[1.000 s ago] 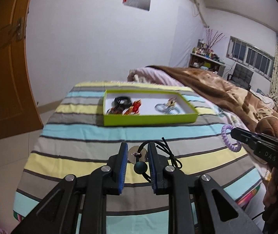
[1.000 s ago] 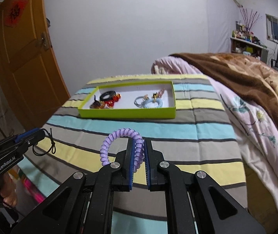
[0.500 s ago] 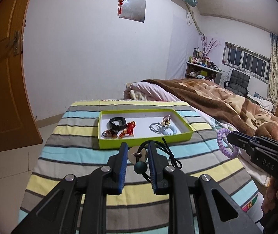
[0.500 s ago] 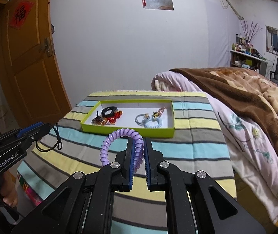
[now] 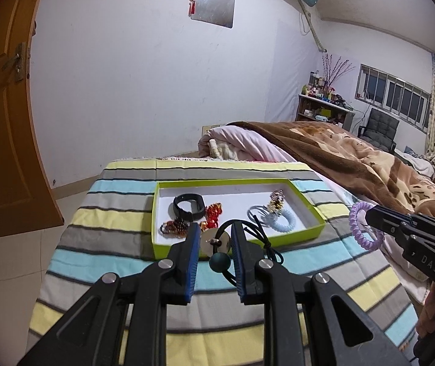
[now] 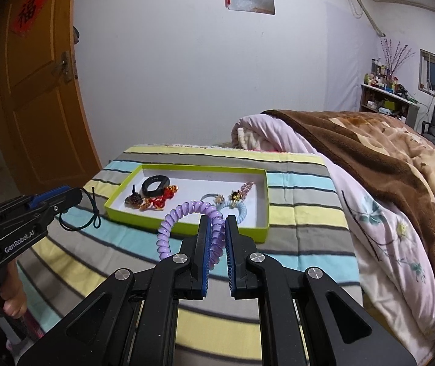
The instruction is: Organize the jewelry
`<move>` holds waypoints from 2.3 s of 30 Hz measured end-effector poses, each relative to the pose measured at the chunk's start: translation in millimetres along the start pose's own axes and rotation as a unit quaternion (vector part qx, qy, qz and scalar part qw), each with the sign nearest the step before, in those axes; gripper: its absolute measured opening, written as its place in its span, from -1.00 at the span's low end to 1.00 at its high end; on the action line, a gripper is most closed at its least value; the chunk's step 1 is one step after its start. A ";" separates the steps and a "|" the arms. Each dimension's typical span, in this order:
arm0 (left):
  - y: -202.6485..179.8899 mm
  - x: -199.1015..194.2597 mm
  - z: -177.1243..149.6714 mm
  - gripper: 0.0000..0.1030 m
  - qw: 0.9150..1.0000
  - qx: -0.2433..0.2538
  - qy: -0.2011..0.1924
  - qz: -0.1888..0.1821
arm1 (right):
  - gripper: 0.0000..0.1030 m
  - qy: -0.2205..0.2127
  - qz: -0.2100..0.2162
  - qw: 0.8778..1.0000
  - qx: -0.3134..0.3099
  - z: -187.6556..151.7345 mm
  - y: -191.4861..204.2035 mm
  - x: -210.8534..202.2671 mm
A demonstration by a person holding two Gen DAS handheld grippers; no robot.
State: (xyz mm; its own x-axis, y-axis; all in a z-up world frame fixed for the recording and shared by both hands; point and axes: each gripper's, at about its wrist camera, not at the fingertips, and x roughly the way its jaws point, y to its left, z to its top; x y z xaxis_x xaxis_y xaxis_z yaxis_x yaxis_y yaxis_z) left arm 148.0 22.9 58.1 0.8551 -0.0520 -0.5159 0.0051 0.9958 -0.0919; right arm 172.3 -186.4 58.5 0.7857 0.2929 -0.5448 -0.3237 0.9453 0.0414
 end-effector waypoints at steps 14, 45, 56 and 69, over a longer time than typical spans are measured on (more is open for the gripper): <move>10.8 80.8 26.6 -0.58 1.000 -0.005 0.016 -0.012 | -0.82 0.022 -0.003 1.000 -0.015 28.9 -12.5 88.6; 9.6 158.9 12.0 -0.49 0.996 0.010 0.090 -0.012 | -0.41 0.107 -0.010 0.994 0.002 12.0 -34.8 175.4; 10.0 131.8 12.5 -0.30 0.997 0.009 0.078 -0.012 | -0.33 0.086 -0.008 0.996 0.000 15.1 -29.0 148.5; -1.4 49.2 0.1 -0.30 0.999 0.016 0.042 -0.001 | -0.33 0.044 0.002 0.999 -0.002 2.5 -7.6 65.5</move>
State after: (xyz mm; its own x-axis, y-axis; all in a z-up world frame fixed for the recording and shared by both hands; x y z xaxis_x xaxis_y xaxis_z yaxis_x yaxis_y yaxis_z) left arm 190.1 19.0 32.9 0.8086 -0.0579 -0.5855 0.0238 0.9975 -0.0659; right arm 227.6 -174.1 24.5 0.7347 0.2825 -0.6167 -0.3286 0.9436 0.0408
